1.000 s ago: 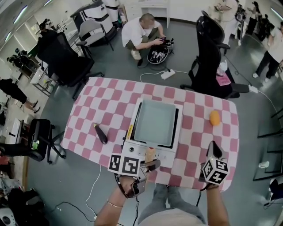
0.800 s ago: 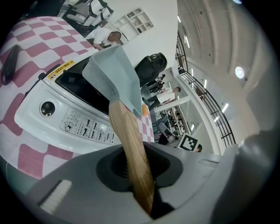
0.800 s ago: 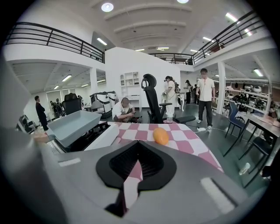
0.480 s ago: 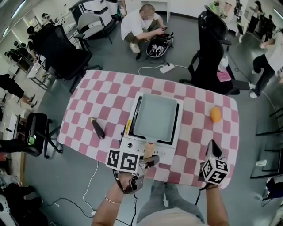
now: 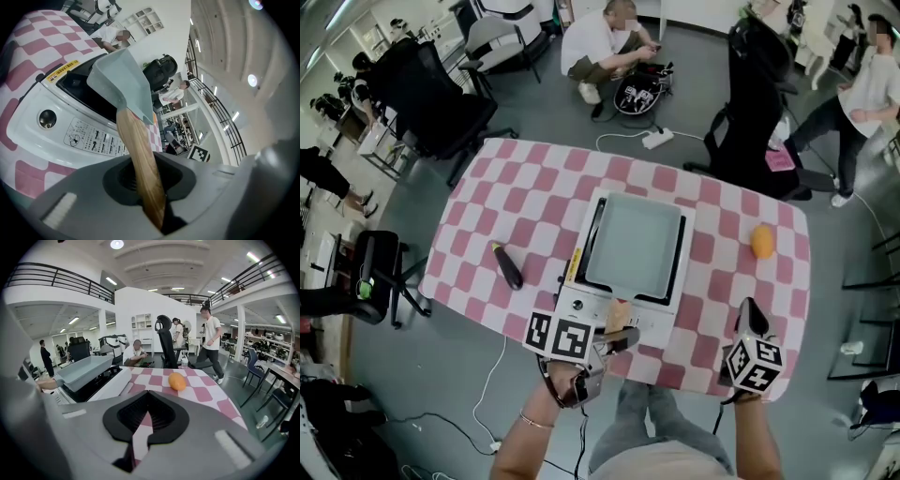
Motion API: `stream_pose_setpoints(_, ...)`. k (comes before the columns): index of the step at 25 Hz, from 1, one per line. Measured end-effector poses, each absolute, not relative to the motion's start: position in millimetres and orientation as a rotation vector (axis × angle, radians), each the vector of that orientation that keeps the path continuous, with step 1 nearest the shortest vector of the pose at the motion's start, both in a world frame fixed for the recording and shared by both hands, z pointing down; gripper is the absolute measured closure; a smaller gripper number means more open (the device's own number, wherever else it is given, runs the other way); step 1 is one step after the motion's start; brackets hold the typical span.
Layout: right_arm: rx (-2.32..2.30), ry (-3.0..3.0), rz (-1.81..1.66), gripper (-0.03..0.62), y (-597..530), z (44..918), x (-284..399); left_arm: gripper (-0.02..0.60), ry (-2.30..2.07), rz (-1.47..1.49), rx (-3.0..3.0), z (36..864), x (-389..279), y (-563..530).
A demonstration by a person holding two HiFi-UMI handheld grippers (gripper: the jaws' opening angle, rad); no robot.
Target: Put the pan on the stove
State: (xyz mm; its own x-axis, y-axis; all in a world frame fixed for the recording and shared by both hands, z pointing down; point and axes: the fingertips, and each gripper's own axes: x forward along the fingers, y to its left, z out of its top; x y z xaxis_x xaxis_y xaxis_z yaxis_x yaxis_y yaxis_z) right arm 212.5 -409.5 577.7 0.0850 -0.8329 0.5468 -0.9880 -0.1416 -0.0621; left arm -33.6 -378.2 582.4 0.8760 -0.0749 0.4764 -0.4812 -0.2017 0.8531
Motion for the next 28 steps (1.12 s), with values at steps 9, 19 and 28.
stream_pose_setpoints(9,2.032,-1.805,0.671,0.585,-413,580,207,0.526,-0.399,0.395,1.76,584,-38,-377)
stream_pose_setpoints(19,2.005,-1.822,0.674,0.585,-418,583,197,0.525,-0.344,0.344,1.674,581,-37,-377)
stream_pose_setpoints(28,1.988,-1.844,0.658,0.585,-420,579,194,0.451,-0.316,0.319,1.653,579,-36,-377)
